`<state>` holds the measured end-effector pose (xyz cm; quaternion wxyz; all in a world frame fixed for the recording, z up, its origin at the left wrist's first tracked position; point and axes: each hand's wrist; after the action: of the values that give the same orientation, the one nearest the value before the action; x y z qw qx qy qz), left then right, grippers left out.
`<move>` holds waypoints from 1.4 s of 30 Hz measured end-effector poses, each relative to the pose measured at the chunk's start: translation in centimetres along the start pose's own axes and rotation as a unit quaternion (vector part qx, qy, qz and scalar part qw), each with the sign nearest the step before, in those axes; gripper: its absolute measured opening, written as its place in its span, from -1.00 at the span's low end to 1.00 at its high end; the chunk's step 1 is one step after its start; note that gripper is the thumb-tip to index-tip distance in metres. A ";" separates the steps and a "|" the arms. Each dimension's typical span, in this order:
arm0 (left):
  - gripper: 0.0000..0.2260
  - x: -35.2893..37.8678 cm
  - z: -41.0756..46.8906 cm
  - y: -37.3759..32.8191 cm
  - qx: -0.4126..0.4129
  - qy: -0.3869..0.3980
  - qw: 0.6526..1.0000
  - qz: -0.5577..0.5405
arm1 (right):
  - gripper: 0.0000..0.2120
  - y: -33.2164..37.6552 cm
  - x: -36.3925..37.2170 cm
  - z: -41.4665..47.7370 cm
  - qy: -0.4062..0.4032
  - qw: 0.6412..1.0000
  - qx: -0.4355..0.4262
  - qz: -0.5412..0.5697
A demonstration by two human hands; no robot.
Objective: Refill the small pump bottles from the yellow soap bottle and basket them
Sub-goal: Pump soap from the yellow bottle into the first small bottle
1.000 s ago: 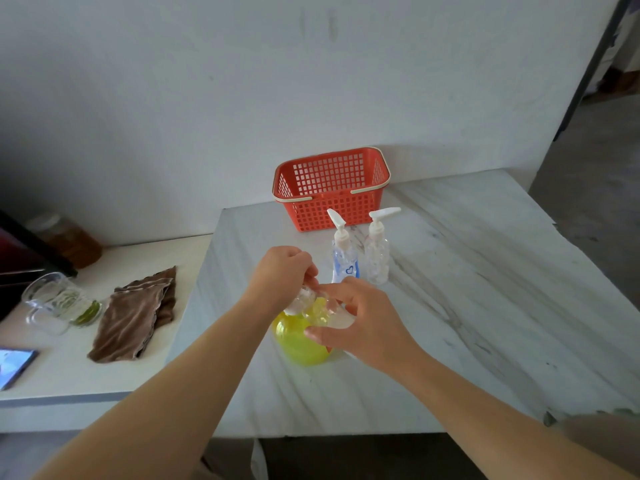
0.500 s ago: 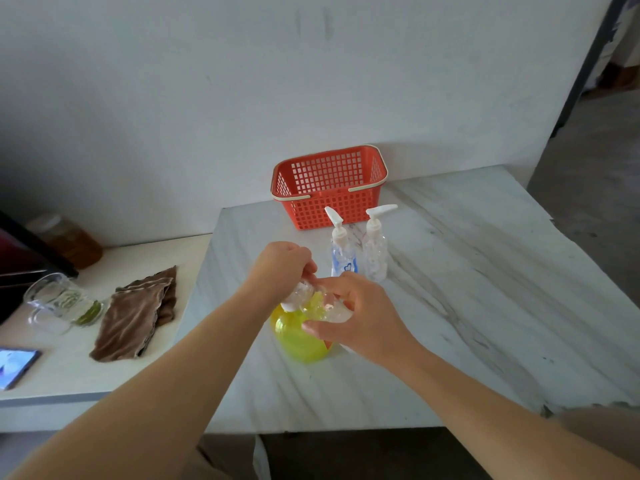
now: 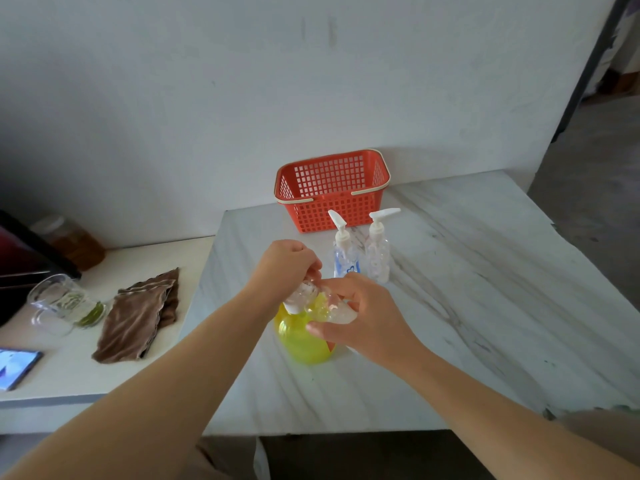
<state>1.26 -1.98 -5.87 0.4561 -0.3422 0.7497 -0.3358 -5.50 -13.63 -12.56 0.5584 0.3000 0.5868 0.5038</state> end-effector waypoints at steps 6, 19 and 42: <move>-0.79 -0.1 0.2 0.5 -0.006 -0.007 1.000 0.006 | -0.62 -0.2 0.2 0.0 0.004 1.000 0.002 -0.003; -0.83 -0.3 -0.1 0.0 -0.006 -0.004 1.000 0.020 | -0.61 0.2 0.1 0.0 0.002 1.000 0.002 0.007; -0.84 -0.3 0.2 0.2 0.009 -0.004 1.000 -0.001 | -0.48 -0.1 0.1 0.1 -0.016 1.000 0.002 -0.015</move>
<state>1.47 -1.67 -5.94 0.4617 -0.3402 0.7448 -0.3412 -5.37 -13.48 -12.65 0.5746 0.3009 0.5832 0.4890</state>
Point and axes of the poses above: each hand's wrist, its own z-axis towards the middle knuckle, its own x-axis out of the palm, y = z × x, and after that the axes turned 11 degrees about y, right-handed
